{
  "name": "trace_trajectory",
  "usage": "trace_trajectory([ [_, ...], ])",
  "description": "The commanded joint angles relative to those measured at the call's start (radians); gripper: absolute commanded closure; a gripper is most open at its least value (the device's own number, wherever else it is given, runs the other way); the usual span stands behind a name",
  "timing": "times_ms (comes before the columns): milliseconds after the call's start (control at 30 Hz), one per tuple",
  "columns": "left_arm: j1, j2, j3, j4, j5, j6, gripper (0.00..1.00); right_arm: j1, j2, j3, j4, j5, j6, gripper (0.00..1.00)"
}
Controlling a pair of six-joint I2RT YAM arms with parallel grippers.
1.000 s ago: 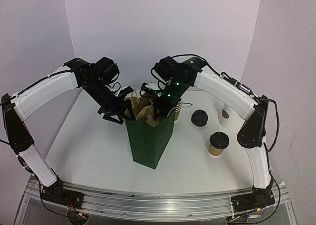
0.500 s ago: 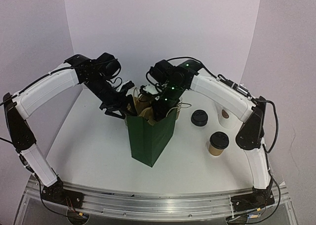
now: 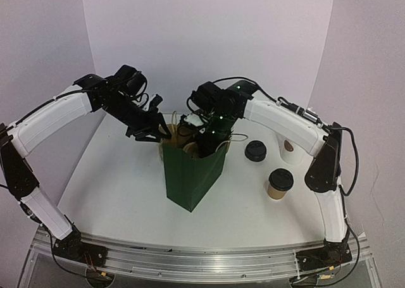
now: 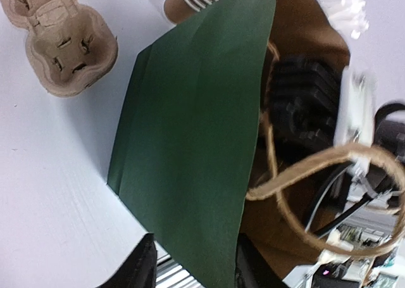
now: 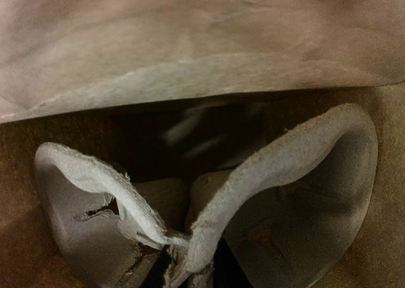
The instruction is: Pack the takeout coffee
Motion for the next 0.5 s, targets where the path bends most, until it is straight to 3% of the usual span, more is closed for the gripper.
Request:
trace_trajectory([
  [0,0.0,-0.03,-0.01,0.159,-0.002,-0.061,0.57,0.012,-0.043,-0.011,-0.012,-0.011,-0.002,0.82],
  [233,-0.022,0.07,0.082,0.122,-0.037,-0.027,0.53,0.012,-0.04,-0.006,-0.009,-0.028,-0.001,0.82],
  [467,-0.041,0.16,0.186,0.043,-0.113,0.019,0.66,0.013,-0.037,-0.007,-0.006,-0.039,0.002,0.82],
])
